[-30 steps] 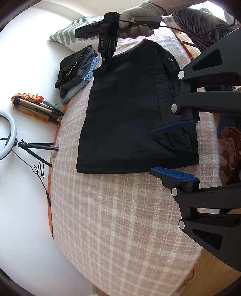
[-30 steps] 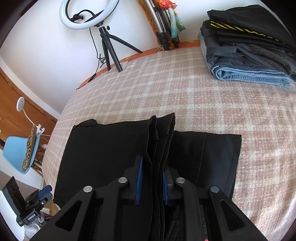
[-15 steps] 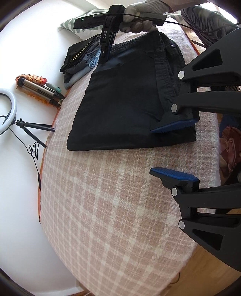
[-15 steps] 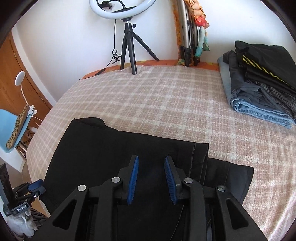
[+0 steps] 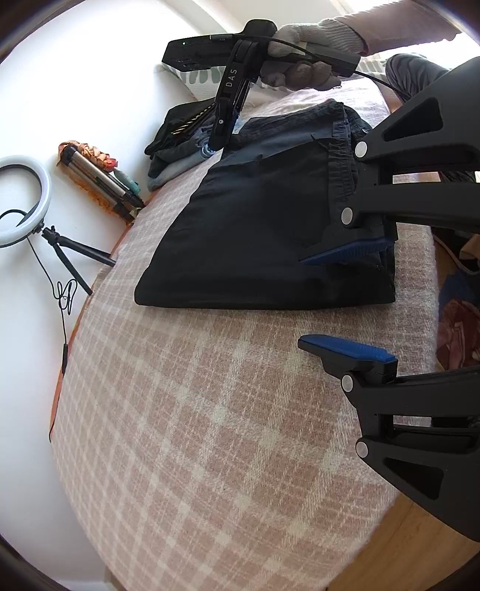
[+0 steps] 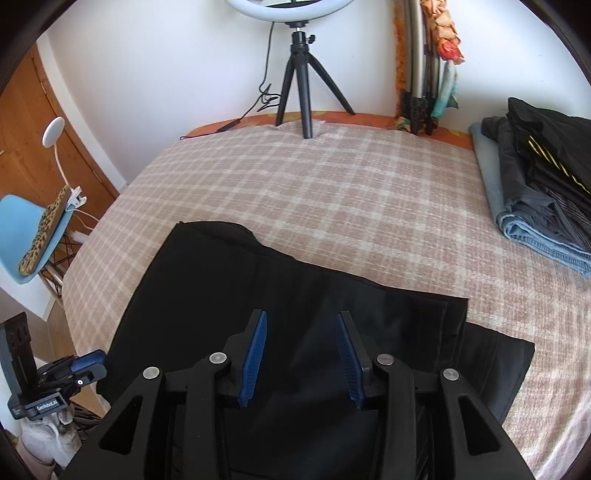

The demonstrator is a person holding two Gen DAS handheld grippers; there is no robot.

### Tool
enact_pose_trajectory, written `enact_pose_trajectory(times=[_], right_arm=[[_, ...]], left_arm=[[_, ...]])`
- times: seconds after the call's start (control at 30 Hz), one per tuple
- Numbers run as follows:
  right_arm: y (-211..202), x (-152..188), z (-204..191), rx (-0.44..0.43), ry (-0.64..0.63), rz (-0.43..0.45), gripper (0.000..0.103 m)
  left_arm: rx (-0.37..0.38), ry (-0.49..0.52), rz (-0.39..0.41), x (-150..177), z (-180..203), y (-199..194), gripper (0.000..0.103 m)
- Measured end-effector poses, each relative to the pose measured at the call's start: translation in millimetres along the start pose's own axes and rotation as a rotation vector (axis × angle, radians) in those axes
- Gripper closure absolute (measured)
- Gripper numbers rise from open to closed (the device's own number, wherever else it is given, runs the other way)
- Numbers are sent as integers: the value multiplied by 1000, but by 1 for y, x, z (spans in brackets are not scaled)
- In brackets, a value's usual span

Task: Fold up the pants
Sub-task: 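Grasp the folded trouser bundle with the left gripper while the right gripper lifts its edge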

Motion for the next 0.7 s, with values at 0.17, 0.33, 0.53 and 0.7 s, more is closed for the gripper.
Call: enact_pose_trajectory(times=[0.17, 0.33, 0.53, 0.7], right_arm=[[5, -12, -57, -81, -63, -25, 46], [32, -25, -105, -132, -76, -92, 46], [74, -37, -148, -120, -106, -210, 45], [104, -39, -174, -22, -156, -304, 46]], left_arm=[[65, -41, 10, 0, 3, 5, 68], [114, -57, 25, -2, 7, 7, 77], [167, -41, 77, -4, 15, -2, 79], [174, -15, 93, -6, 22, -5, 80]])
Point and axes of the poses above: each gripper's, at about its wrist camera, not at the fingertips, and y roughly the way its jaws point, z to its right, x to its underside, the point moved 6 cm from there along y, roughly the way its jaws point, and after that the axes turned 4 degrees about -z, right-handed, at the moved point
